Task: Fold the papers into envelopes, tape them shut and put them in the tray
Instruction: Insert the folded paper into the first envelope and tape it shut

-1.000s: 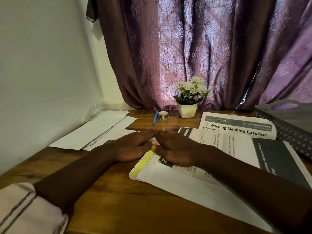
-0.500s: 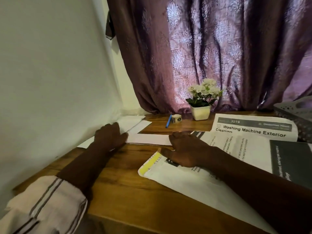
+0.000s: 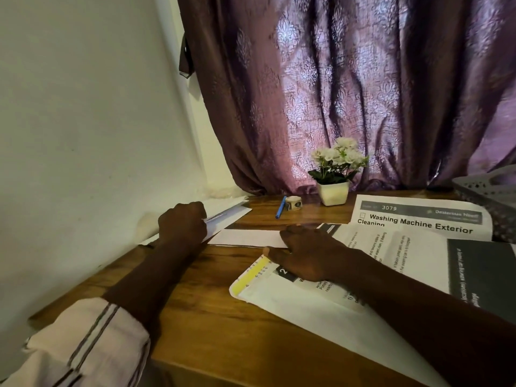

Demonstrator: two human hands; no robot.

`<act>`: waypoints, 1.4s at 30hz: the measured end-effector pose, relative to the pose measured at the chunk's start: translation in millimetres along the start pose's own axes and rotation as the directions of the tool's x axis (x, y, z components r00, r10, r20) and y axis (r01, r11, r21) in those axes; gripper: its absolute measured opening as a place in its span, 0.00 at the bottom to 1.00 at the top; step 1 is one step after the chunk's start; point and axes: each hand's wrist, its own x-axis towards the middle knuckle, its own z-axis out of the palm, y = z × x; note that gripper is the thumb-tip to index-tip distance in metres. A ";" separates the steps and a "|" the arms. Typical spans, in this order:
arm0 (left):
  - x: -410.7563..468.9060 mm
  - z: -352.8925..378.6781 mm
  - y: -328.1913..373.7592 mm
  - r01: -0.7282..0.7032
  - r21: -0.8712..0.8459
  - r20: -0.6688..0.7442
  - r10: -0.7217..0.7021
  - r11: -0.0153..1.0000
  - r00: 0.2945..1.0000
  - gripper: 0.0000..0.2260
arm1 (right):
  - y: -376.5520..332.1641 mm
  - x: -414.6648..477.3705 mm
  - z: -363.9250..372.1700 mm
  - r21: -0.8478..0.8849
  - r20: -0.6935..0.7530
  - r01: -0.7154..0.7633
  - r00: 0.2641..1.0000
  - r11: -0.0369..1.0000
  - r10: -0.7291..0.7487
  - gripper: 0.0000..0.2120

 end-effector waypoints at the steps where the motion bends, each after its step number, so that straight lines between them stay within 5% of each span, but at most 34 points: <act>1: -1.0 -1.8 1.2 0.020 -0.029 -0.022 -0.021 0.999 1.000 0.06 | 0.7 0.6 -0.1 0.005 -0.001 -0.007 1.000 1.000 0.007 0.41; 4: -2.2 -8.3 2.1 -0.033 -0.187 -0.203 -0.005 0.982 0.979 0.01 | 2.5 0.3 1.9 0.083 -0.075 -0.013 0.997 0.996 0.020 0.38; 7: -1.4 -14.6 1.9 -0.222 -0.258 -0.463 0.082 0.940 0.883 0.02 | 1.7 0.7 -3.1 0.425 -0.280 0.037 0.955 0.904 0.092 0.37; 8: -1.3 -17.4 3.9 -0.283 -0.265 -0.528 0.106 0.922 0.842 0.04 | 1.3 2.0 -7.3 0.606 -0.333 0.050 0.922 0.794 0.196 0.38; 10: -3.5 -21.5 12.2 -0.402 -0.253 -0.606 0.180 0.880 0.775 0.08 | 7.0 6.1 -18.4 0.921 -0.229 0.058 0.880 0.385 0.416 0.38; 13: -11.8 -24.6 25.8 -0.585 -0.242 -0.623 0.338 0.774 0.705 0.18 | 25.5 4.0 -29.3 0.981 -0.021 0.082 0.944 -0.174 0.328 0.40; 16: -16.3 -18.3 37.3 -0.682 -0.254 -0.592 0.448 0.685 0.670 0.05 | 35.6 -1.8 -29.3 0.952 -0.009 0.096 0.958 -0.291 0.287 0.32; 20: -16.0 -8.3 46.5 -0.696 -0.383 -0.493 0.503 0.608 0.710 0.08 | 28.0 -0.6 -28.0 0.972 -0.172 0.223 0.892 -0.077 0.418 0.18; 22: -19.0 -4.5 49.1 -0.674 -0.419 -0.437 0.515 0.609 0.737 0.07 | 23.3 -1.0 -30.2 0.886 -0.460 0.321 0.695 0.333 0.553 0.20; 24: -21.1 -2.1 50.8 -0.647 -0.439 -0.358 0.539 0.624 0.762 0.12 | 22.0 -3.9 -35.3 0.532 -0.785 0.193 0.477 0.824 0.395 0.23; 25: -22.5 -2.5 52.8 -0.643 -0.460 -0.332 0.553 0.612 0.764 0.15 | 23.3 -6.8 -39.0 0.312 -0.872 0.089 0.422 0.946 0.248 0.26; 27: -26.9 -5.4 59.0 -0.577 -0.623 -0.295 0.525 0.528 0.798 0.16 | 23.8 -11.3 -43.3 -0.034 -0.916 -0.007 0.399 0.999 -0.029 0.31; 29: -32.5 -12.6 65.3 -0.280 -0.903 -0.115 0.444 0.327 0.888 0.19 | 12.0 -10.5 -38.1 -0.256 -0.882 -0.032 0.417 0.966 -0.220 0.31; 31: -33.7 -15.5 73.1 0.121 -0.990 0.140 0.443 0.072 0.886 0.23 | -0.1 -5.5 -22.9 -0.405 -0.794 -0.024 0.506 0.914 -0.338 0.35; 33: -31.7 -14.8 74.1 0.328 -0.944 0.271 0.462 -0.047 0.844 0.20 | -6.0 -1.2 -7.5 -0.338 -0.647 0.174 0.671 0.925 -0.363 0.37; 35: -28.0 -9.6 67.6 0.382 -0.922 0.323 0.434 -0.055 0.841 0.12 | -9.5 -3.1 -2.2 0.234 -0.487 0.357 0.848 0.904 -0.209 0.34; 37: -23.5 -1.8 58.9 0.398 -0.917 0.368 0.396 0.005 0.841 0.16 | -7.5 0.8 -1.6 0.621 -0.485 0.375 0.874 0.688 -0.038 0.27; 39: -18.8 0.1 52.2 0.350 -0.935 0.344 0.386 0.056 0.856 0.20 | -0.4 0.1 -5.5 0.529 -0.597 0.359 0.802 0.769 0.036 0.24; 42: -14.9 -3.9 50.6 0.305 -0.951 0.252 0.461 -0.043 0.851 0.22 | 14.3 -4.5 -11.9 -0.010 -0.663 0.288 0.715 0.958 -0.222 0.26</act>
